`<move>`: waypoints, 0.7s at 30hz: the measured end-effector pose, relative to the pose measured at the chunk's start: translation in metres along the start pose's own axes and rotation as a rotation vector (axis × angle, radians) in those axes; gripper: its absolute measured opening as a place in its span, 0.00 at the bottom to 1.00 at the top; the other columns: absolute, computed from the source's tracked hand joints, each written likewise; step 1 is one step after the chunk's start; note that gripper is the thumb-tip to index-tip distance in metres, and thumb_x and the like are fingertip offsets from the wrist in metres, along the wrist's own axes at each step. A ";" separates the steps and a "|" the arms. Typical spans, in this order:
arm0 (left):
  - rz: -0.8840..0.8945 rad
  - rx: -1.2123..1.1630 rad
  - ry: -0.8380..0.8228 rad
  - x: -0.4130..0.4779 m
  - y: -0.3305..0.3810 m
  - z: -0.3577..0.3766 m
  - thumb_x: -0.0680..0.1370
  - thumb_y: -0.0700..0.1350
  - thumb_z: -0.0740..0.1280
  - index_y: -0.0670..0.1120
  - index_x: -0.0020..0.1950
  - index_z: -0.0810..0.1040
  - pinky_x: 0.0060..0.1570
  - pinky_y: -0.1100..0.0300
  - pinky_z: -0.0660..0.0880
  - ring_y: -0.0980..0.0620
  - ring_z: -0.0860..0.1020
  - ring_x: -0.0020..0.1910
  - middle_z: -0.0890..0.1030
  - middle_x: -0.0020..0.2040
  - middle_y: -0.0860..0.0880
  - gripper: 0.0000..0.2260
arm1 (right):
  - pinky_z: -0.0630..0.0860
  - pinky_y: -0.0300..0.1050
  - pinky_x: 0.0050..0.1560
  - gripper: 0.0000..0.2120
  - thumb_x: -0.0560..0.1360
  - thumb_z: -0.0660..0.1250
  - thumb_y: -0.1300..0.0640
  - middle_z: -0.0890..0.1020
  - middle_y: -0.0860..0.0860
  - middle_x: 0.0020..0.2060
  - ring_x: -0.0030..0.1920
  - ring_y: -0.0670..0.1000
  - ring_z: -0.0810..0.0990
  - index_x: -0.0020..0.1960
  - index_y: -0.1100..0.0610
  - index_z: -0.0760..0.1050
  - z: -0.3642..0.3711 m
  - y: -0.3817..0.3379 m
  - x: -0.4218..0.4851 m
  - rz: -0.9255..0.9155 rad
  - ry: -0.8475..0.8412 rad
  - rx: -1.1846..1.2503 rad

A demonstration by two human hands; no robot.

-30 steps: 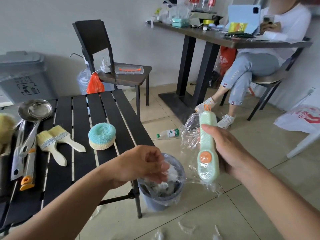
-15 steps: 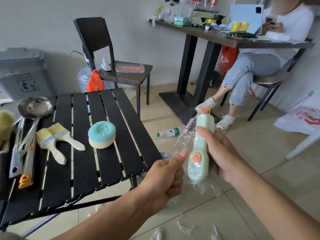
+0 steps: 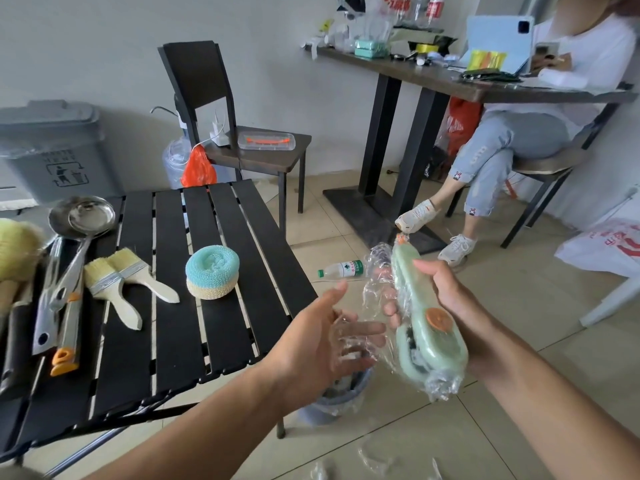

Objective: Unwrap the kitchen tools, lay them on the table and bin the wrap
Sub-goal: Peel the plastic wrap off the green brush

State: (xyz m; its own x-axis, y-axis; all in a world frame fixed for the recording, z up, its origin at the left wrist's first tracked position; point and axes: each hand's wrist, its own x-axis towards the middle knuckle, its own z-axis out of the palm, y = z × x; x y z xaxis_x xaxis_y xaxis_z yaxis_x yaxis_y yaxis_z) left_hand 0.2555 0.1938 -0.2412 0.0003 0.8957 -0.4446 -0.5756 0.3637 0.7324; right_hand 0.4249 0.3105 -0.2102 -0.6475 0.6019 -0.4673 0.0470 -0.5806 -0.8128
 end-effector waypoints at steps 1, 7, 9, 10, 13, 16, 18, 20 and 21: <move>-0.037 -0.026 0.012 0.001 0.000 0.002 0.80 0.67 0.66 0.40 0.65 0.75 0.55 0.48 0.80 0.44 0.83 0.48 0.86 0.54 0.40 0.30 | 0.77 0.47 0.37 0.25 0.79 0.62 0.37 0.76 0.57 0.39 0.34 0.54 0.76 0.52 0.60 0.75 0.003 0.001 -0.001 0.003 -0.017 -0.014; -0.085 -0.104 -0.007 0.007 -0.001 0.010 0.75 0.70 0.70 0.44 0.38 0.82 0.22 0.65 0.69 0.55 0.69 0.23 0.78 0.36 0.47 0.28 | 0.82 0.48 0.41 0.27 0.80 0.64 0.40 0.82 0.59 0.43 0.38 0.56 0.81 0.60 0.63 0.83 0.016 0.015 -0.002 -0.001 -0.057 -0.013; 0.013 -0.079 0.024 0.008 0.001 0.011 0.81 0.62 0.70 0.45 0.35 0.80 0.19 0.66 0.65 0.56 0.66 0.20 0.76 0.36 0.46 0.24 | 0.84 0.49 0.47 0.28 0.78 0.66 0.41 0.84 0.63 0.53 0.46 0.59 0.85 0.67 0.62 0.83 0.017 0.017 -0.001 -0.010 -0.068 0.006; 0.082 -0.068 0.045 0.009 0.002 0.011 0.83 0.57 0.69 0.46 0.34 0.79 0.19 0.66 0.64 0.56 0.66 0.20 0.75 0.36 0.45 0.22 | 0.83 0.51 0.51 0.30 0.77 0.67 0.41 0.81 0.65 0.58 0.52 0.61 0.84 0.70 0.62 0.81 0.017 0.018 0.000 -0.013 -0.075 0.037; 0.256 -0.031 0.125 0.007 0.006 0.011 0.87 0.52 0.64 0.49 0.34 0.67 0.28 0.60 0.54 0.53 0.60 0.22 0.68 0.32 0.47 0.22 | 0.83 0.54 0.57 0.31 0.75 0.73 0.39 0.80 0.67 0.64 0.60 0.65 0.81 0.71 0.58 0.80 0.020 0.026 0.004 0.003 -0.133 0.110; 0.349 0.024 0.178 0.006 0.012 0.012 0.87 0.53 0.63 0.52 0.33 0.65 0.30 0.55 0.51 0.53 0.57 0.25 0.61 0.31 0.50 0.23 | 0.81 0.57 0.62 0.27 0.77 0.77 0.44 0.83 0.64 0.65 0.63 0.64 0.83 0.71 0.57 0.81 0.028 0.040 0.006 0.036 -0.252 -0.002; 0.379 0.084 0.229 0.006 0.015 0.009 0.88 0.54 0.62 0.51 0.34 0.64 0.25 0.60 0.53 0.53 0.58 0.26 0.62 0.31 0.50 0.22 | 0.81 0.57 0.60 0.23 0.76 0.80 0.49 0.85 0.61 0.59 0.57 0.61 0.85 0.67 0.58 0.82 0.032 0.049 0.008 0.025 -0.256 -0.048; 0.384 0.099 0.251 0.006 0.021 0.000 0.88 0.53 0.62 0.51 0.34 0.64 0.22 0.63 0.55 0.54 0.58 0.24 0.62 0.30 0.51 0.22 | 0.83 0.56 0.56 0.17 0.71 0.84 0.52 0.86 0.60 0.50 0.50 0.58 0.86 0.57 0.56 0.87 0.035 0.055 0.009 -0.001 -0.183 -0.079; 0.391 0.109 0.266 0.005 0.024 -0.006 0.88 0.53 0.62 0.51 0.35 0.64 0.21 0.64 0.56 0.55 0.58 0.23 0.63 0.29 0.52 0.22 | 0.84 0.55 0.53 0.15 0.68 0.86 0.53 0.87 0.60 0.47 0.47 0.58 0.87 0.51 0.56 0.88 0.034 0.056 0.010 -0.019 -0.118 -0.088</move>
State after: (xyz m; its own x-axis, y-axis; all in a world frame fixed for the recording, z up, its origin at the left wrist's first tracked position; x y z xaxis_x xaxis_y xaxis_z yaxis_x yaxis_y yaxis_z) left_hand 0.2365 0.2057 -0.2288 -0.4158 0.8795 -0.2313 -0.4018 0.0505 0.9143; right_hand 0.3951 0.2656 -0.2484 -0.7335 0.5407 -0.4119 0.0972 -0.5163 -0.8509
